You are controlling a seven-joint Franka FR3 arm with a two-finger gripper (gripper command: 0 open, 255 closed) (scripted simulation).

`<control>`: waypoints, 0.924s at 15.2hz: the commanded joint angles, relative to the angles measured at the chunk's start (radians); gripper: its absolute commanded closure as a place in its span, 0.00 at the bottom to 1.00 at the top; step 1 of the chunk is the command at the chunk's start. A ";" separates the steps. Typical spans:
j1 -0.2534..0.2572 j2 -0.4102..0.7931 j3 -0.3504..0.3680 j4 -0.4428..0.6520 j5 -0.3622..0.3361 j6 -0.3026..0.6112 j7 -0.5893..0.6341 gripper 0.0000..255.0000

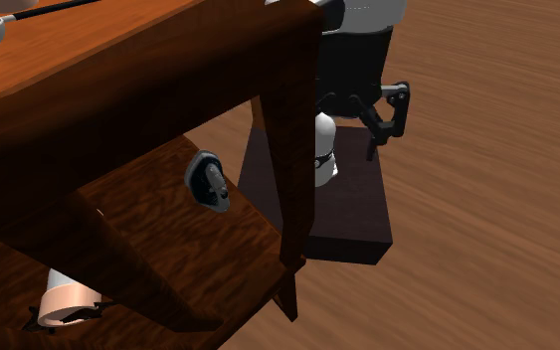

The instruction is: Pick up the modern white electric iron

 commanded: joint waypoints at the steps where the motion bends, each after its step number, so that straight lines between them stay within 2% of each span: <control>1: 0.000 0.000 0.000 0.000 0.000 0.000 0.000 0.00; 8: 0.058 -0.047 -0.161 -0.077 -0.221 0.019 -0.476 0.00; 14: 0.112 -0.012 -0.313 -0.072 -0.411 0.098 -0.880 0.00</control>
